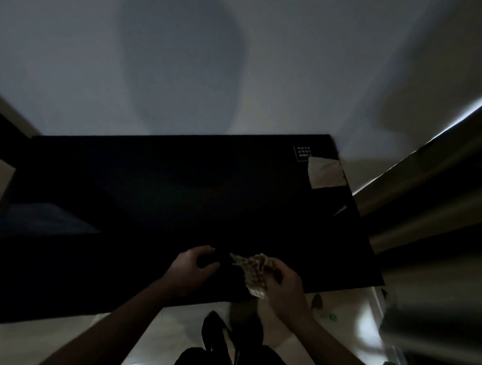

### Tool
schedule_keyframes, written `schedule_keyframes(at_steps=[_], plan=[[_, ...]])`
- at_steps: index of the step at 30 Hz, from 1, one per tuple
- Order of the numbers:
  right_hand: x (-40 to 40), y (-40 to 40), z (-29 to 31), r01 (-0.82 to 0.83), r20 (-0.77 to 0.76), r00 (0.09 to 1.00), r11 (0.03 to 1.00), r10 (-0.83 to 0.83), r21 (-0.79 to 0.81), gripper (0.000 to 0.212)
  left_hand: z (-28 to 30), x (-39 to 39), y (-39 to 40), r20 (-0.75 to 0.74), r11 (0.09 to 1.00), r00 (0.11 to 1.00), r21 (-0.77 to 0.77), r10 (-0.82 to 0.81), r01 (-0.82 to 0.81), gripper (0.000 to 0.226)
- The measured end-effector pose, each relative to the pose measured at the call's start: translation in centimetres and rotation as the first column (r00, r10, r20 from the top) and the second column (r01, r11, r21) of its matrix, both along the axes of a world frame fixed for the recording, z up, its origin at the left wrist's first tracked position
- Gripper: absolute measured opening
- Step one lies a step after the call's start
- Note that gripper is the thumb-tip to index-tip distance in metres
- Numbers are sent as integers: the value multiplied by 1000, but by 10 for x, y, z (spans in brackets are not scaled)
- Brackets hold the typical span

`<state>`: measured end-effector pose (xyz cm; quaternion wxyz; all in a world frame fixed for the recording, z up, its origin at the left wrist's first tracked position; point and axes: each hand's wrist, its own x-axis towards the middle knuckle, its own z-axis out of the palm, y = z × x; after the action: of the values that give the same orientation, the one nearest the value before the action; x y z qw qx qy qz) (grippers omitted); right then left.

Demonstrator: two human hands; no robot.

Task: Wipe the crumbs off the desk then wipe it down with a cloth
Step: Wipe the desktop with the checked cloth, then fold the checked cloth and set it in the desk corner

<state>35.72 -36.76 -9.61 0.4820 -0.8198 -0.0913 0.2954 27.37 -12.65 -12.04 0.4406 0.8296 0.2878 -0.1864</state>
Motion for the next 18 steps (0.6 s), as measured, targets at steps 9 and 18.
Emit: schedule_keyframes(at_steps=[9, 18], plan=[[28, 15, 74, 168, -198, 971, 968, -131, 187, 23, 50, 11, -26, -36, 629, 939, -734, 341, -256, 67], [65, -3, 83, 337, -346, 902, 921, -257, 194, 20, 68, 63, -53, 74, 679, 897, -681, 436, -274, 27]])
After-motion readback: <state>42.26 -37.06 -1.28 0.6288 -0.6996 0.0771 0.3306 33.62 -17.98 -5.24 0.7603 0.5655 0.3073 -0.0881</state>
